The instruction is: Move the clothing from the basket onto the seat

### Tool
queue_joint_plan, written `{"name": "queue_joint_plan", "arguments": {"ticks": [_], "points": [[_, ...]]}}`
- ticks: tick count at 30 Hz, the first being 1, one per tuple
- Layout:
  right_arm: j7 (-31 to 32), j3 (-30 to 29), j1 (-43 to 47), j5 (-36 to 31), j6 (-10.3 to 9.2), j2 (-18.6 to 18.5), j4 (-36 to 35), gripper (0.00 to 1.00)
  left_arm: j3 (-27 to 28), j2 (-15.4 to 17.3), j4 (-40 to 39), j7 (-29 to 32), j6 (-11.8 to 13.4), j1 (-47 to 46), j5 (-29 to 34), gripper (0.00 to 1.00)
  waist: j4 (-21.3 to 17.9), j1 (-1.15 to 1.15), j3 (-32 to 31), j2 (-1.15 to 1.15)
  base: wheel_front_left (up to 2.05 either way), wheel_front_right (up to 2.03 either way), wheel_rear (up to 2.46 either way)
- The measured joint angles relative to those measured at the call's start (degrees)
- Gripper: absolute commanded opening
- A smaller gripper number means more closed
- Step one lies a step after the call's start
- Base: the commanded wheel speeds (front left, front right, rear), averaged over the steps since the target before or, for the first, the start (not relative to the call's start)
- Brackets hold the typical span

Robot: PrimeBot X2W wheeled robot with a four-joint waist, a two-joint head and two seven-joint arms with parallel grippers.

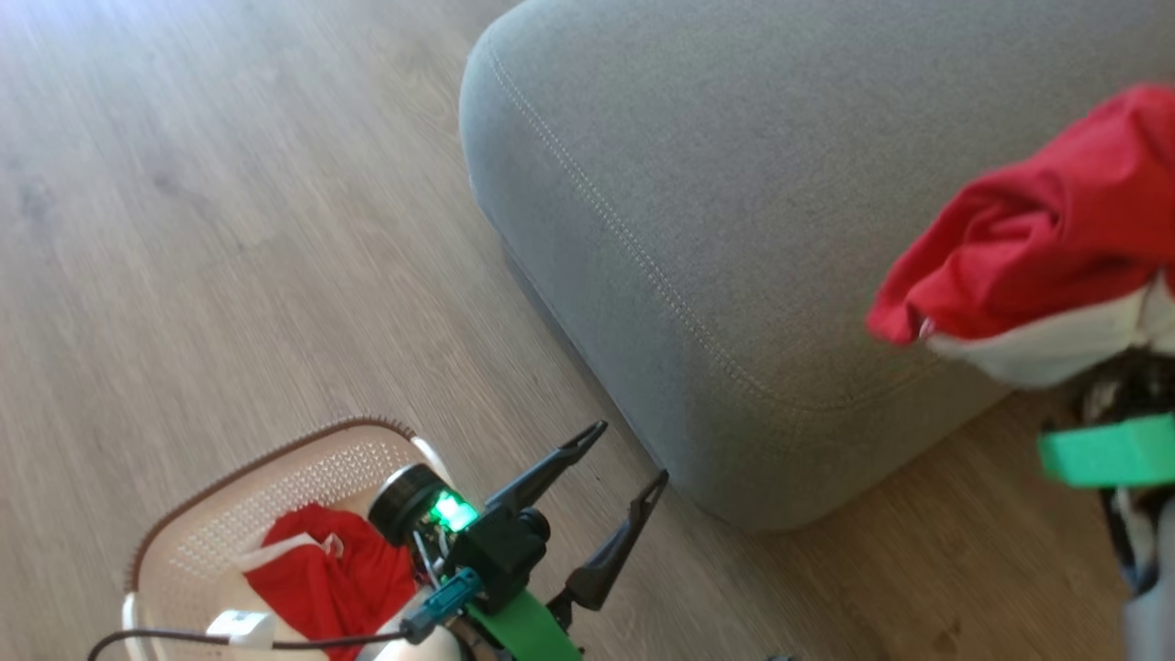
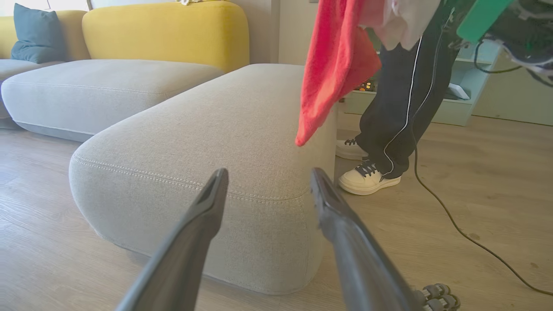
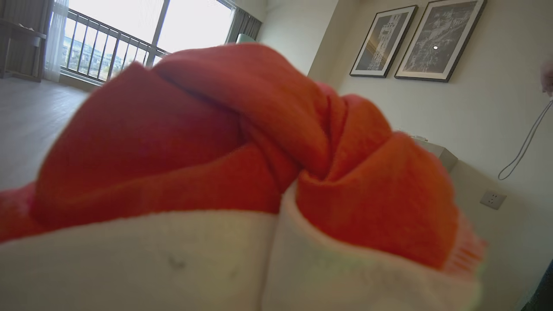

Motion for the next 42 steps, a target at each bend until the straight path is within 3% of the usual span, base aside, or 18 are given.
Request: {"name": "queue_joint_plan", "arguments": {"ticks": [9,19,25,29,30,35,42], "points": [[-0.01,-4.78,-12.30,0.59,0.00,-0.57,1.31,0.00,0.08,4.64,-1.90,0.00,0.00,-2.69,1.24,1.00,1.00,0.00,8.41,0.00,0.00,0.00,0.00],[-0.02,-10.48,-30.25,1.45,0.00,-2.10,2.88,0.00,-2.05,13.29,-4.90,0.00,0.00,-10.56,2.66,1.00,3.51,0.02,21.78,0.00,0.00,0.00,0.00],[-0.03,-13.92,-40.40,4.24,0.00,-2.44,7.82,0.00,-5.39,17.72,-6.58,-0.01,0.01,-13.45,4.93,1.00,5.17,0.03,29.39,0.00,0.00,0.00,0.00],[-0.05,-16.05,-45.94,3.93,0.00,-4.68,14.56,0.00,-5.26,17.81,-8.15,-0.01,0.00,-14.66,4.92,1.00,6.79,0.02,33.00,0.00,0.00,0.00,0.00],[-0.08,-17.41,-48.14,2.67,0.00,-5.57,19.74,0.00,-5.35,17.81,-8.39,-0.01,0.00,-15.16,4.92,1.00,7.86,0.02,34.22,0.00,0.00,0.00,0.00],[-0.08,-22.92,-53.31,2.10,0.00,-7.17,30.97,0.00,-5.60,17.55,-8.50,-0.01,0.00,-16.11,4.92,1.00,11.08,0.01,36.08,0.00,0.00,0.00,0.00],[-0.08,-24.74,-57.45,-1.11,0.00,-8.58,41.08,0.00,-5.38,16.36,-9.03,-0.01,0.00,-18.01,4.43,1.00,14.75,0.01,37.83,0.00,0.00,0.00,0.00]]}}
